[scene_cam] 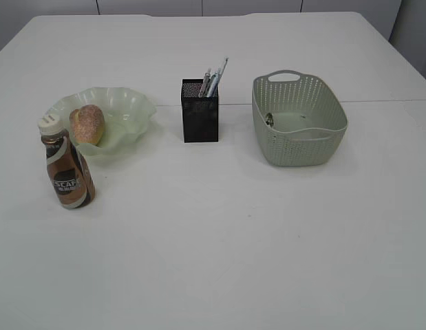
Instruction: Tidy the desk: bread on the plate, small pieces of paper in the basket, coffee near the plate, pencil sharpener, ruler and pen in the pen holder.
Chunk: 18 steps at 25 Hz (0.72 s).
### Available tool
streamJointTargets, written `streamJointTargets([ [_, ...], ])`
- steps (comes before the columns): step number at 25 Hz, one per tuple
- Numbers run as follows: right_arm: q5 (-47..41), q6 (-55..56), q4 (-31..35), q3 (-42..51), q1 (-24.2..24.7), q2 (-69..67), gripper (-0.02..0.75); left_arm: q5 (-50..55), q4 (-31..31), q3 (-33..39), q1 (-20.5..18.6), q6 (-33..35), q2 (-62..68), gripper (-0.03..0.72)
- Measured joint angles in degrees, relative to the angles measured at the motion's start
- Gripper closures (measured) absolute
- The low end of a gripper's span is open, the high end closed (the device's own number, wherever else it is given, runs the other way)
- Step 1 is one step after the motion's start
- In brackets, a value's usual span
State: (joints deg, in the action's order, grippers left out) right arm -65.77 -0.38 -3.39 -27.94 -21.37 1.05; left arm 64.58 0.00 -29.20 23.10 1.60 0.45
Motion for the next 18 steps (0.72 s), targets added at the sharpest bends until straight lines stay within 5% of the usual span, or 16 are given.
streamJointTargets([
  [6,0.0,0.0,-0.1,0.0,0.4,0.0,0.223,-0.3,0.0,0.0,0.0,0.0,0.0,0.346],
  [11,0.0,0.0,-0.1,0.0,7.5,0.0,0.222,-0.3,0.0,0.0,-1.0,0.0,0.0,0.354],
  [18,0.0,0.0,-0.1,0.0,22.2,0.0,0.223,-0.3,0.0,0.0,-13.6,0.0,0.0,0.377],
])
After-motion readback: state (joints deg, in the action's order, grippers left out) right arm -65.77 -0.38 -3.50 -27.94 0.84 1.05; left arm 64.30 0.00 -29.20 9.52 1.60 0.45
